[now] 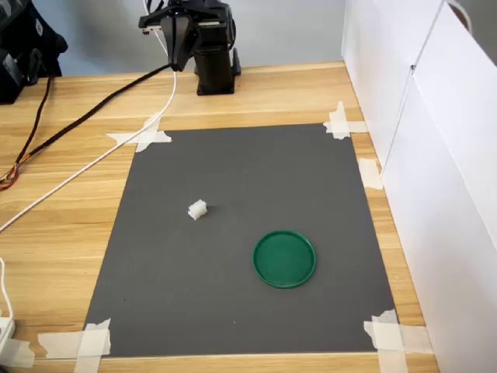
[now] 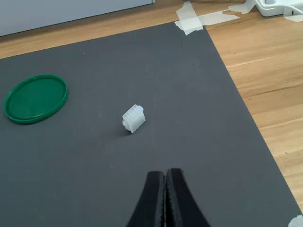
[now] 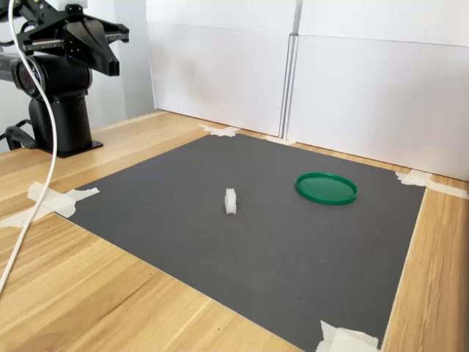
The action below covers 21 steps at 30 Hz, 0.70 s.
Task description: Grasp a white terminal and put it in the green lid.
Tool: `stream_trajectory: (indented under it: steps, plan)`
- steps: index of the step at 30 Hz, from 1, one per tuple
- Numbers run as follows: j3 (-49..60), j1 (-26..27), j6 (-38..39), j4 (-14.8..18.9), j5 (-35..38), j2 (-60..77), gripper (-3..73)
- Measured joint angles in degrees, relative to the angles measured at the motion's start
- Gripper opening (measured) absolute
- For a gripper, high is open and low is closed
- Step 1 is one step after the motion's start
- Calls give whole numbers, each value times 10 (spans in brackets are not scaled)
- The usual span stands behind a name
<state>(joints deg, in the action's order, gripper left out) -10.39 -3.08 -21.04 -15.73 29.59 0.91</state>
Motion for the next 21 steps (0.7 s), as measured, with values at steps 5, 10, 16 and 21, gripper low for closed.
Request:
stream_trajectory:
  steps: [5, 10, 16, 21]
  plan:
    - [0, 0, 0, 1, 10, 0, -21]
    - [0, 0, 0, 1, 18, 0, -21]
    - [0, 0, 0, 5, 20, 0, -21]
    - [-27, 0, 27, 14, 28, -53, -21]
